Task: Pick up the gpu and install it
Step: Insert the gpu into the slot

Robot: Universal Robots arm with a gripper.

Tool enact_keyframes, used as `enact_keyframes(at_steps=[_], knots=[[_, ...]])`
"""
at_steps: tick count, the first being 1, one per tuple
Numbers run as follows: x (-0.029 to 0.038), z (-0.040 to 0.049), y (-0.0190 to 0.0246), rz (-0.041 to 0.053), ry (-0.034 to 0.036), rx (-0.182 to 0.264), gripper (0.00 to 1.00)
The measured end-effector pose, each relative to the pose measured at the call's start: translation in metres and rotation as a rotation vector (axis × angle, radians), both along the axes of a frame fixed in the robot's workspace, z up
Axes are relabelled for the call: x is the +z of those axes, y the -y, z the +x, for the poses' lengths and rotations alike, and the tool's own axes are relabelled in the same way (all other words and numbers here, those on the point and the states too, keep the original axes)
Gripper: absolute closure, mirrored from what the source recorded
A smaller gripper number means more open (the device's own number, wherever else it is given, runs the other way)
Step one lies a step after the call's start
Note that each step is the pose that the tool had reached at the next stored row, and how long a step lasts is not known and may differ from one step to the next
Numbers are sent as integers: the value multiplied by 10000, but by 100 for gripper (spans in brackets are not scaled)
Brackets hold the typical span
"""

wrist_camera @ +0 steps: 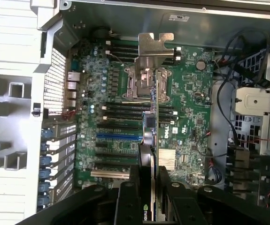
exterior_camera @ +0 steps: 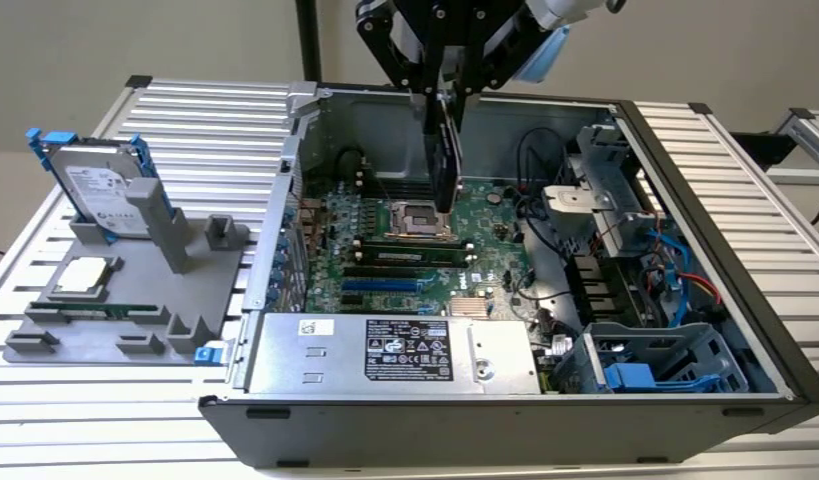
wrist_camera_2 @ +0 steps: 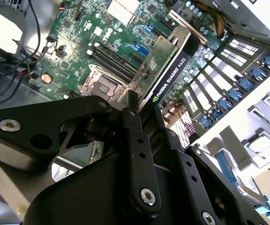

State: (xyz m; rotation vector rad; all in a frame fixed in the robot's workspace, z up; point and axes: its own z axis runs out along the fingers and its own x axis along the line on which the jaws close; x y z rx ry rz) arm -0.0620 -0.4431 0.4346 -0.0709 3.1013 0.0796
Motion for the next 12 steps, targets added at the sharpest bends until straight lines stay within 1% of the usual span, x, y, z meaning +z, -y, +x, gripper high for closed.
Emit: enact_keyframes(at_steps=[12], knots=[[3,0,0,0,0,477,100]])
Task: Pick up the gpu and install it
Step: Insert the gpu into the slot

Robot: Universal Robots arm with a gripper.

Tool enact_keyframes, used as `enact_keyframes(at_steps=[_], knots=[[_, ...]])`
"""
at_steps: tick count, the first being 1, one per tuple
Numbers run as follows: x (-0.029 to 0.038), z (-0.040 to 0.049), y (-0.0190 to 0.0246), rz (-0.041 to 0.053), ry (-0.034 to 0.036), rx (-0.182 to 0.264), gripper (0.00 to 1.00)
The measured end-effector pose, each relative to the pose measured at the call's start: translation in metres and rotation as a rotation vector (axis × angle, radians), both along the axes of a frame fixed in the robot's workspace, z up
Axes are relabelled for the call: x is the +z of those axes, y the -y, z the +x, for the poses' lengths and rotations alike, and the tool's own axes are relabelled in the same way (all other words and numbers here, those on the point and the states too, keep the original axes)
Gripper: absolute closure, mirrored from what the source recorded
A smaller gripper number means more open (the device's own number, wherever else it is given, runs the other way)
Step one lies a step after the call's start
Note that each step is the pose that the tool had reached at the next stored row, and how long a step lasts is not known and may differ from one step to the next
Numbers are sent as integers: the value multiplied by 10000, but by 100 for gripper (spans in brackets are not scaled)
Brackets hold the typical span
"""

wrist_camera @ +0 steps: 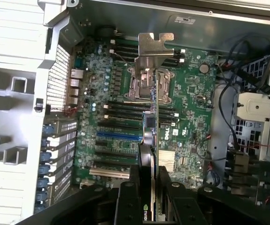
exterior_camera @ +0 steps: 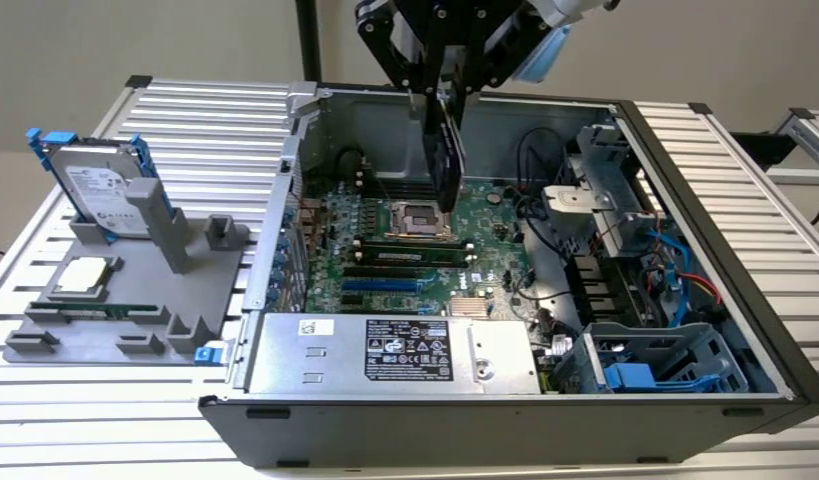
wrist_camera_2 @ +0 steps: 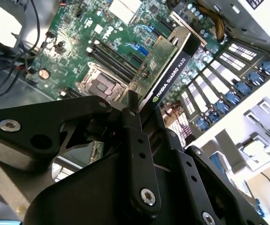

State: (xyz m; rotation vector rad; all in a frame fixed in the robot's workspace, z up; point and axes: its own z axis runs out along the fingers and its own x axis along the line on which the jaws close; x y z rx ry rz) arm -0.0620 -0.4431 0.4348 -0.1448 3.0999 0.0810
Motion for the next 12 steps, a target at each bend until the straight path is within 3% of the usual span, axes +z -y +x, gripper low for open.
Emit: enact_keyframes(at_steps=[12], knots=[[1,0,0,0,0,1053,100]])
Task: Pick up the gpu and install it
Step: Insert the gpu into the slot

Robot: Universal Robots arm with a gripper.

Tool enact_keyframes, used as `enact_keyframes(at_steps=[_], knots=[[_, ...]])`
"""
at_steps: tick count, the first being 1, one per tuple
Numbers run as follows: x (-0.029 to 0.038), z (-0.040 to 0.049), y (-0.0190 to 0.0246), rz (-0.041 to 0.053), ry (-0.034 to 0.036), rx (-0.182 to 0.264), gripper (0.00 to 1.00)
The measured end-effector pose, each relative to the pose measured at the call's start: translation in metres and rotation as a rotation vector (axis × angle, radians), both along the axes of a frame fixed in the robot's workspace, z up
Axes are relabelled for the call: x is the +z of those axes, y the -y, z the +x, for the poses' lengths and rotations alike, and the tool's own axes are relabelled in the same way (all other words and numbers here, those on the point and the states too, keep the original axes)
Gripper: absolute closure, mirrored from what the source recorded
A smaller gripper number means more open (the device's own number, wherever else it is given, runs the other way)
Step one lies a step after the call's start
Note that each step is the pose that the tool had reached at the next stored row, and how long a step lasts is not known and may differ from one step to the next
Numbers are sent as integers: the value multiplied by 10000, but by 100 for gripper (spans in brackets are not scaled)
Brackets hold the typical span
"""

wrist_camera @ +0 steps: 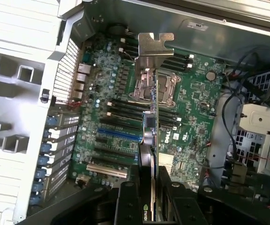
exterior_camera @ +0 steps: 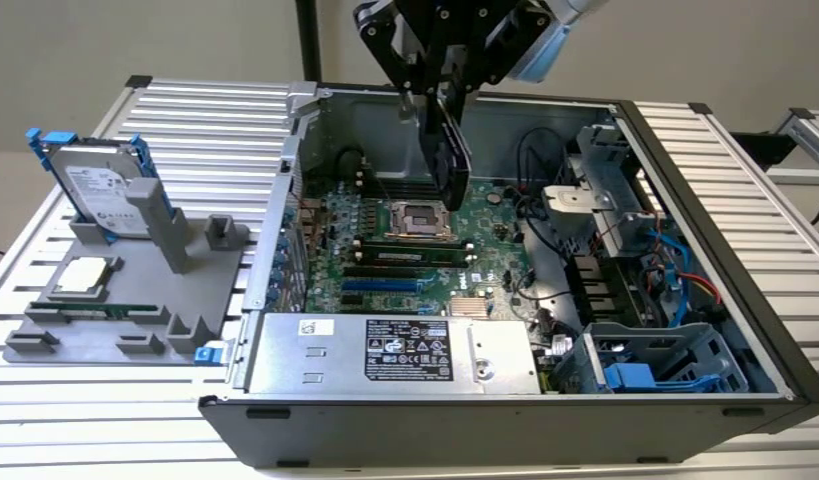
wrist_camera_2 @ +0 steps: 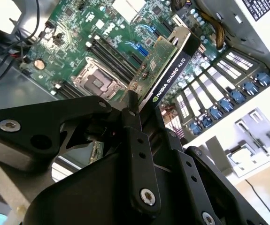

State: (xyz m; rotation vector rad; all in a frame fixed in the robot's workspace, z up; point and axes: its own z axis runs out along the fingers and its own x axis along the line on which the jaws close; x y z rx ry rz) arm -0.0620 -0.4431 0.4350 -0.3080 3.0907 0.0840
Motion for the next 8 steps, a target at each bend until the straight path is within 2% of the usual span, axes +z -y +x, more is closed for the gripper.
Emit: enact_keyframes(at_steps=[8], knots=[[0,0,0,0,0,520,100]])
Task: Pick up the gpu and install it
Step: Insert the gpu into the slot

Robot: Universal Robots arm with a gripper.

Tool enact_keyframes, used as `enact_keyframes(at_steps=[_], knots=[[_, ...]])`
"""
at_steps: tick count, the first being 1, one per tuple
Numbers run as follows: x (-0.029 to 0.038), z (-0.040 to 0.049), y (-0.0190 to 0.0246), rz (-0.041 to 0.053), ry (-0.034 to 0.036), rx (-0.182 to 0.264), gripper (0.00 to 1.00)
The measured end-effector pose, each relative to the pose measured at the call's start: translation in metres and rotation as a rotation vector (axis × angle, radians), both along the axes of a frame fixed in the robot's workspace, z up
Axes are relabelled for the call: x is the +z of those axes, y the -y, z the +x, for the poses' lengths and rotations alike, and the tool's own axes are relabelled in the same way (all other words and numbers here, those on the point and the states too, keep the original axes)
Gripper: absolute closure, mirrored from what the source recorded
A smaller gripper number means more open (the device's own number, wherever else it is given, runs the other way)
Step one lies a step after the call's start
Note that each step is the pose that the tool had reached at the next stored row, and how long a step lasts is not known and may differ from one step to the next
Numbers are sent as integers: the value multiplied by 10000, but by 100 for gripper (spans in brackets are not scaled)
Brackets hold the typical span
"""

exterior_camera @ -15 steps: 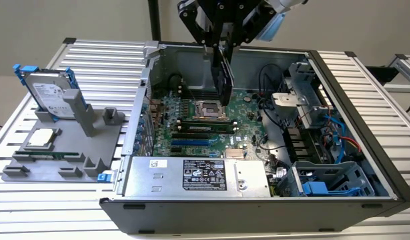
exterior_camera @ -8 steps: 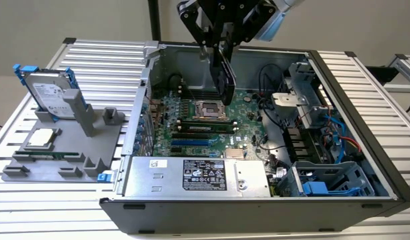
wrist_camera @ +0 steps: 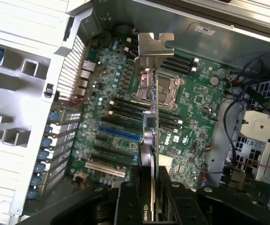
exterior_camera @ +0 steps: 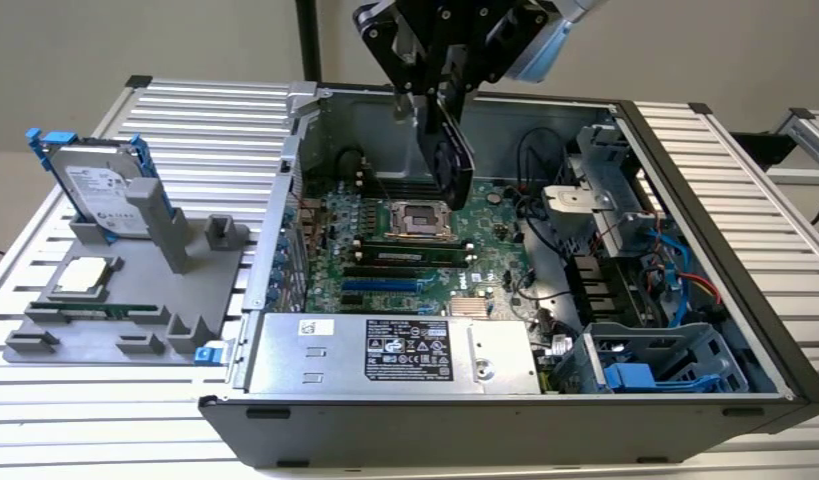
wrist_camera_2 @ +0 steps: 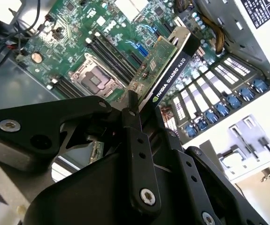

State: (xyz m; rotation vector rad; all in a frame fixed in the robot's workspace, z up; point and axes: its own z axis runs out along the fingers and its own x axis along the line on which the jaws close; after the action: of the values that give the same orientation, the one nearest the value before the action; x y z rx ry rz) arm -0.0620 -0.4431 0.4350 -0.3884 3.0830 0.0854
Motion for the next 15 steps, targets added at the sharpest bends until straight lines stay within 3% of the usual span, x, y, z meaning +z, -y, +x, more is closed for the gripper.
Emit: enact_keyframes(at_steps=[15], knots=[[0,0,0,0,0,520,100]])
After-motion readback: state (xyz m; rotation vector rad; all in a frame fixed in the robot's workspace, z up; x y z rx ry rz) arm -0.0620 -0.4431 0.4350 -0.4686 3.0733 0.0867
